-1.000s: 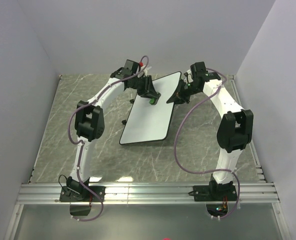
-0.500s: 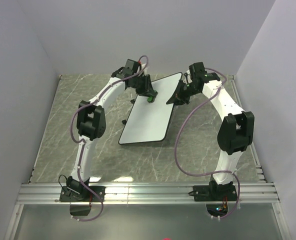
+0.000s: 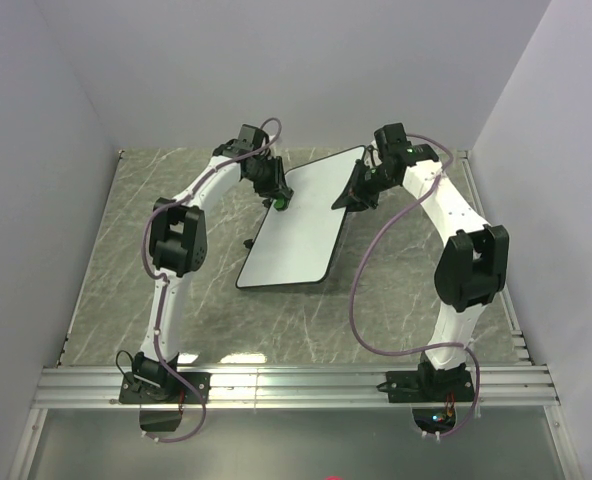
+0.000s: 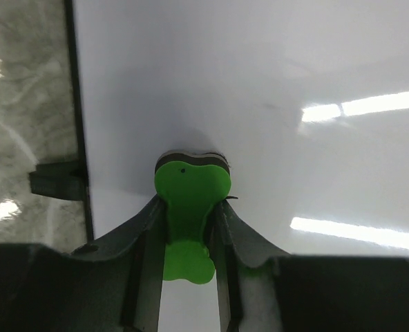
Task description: Erase the whiteboard
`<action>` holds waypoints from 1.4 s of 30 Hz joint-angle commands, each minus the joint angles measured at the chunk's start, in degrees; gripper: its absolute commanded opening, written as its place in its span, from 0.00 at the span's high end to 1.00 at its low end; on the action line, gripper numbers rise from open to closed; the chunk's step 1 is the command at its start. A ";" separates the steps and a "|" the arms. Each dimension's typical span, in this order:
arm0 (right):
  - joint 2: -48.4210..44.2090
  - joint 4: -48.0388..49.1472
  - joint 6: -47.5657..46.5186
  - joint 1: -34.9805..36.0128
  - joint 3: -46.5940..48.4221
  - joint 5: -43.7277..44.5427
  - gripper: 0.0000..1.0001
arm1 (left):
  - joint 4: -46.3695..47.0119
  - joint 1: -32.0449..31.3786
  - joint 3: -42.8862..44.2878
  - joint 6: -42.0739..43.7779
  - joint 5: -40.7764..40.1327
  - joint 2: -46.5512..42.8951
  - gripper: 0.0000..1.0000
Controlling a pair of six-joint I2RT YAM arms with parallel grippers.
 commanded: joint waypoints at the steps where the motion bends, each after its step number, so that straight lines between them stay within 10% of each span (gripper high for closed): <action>1: 4.29 -4.90 -11.23 5.71 -0.06 9.80 1.00 | -7.52 -9.87 -2.33 1.12 8.20 -0.78 1.00; 14: 3.94 -5.08 -11.41 5.71 -0.58 10.33 1.00 | -0.14 -13.30 -4.69 -5.12 16.56 -5.26 1.00; 29: 2.18 -4.20 -11.76 5.71 -2.96 10.50 1.00 | -0.48 -2.23 -9.72 -3.02 4.25 -0.87 1.00; 42: 4.99 -5.43 -10.44 5.80 1.51 10.68 1.00 | 15.14 6.90 -16.91 -14.76 18.31 -16.77 1.00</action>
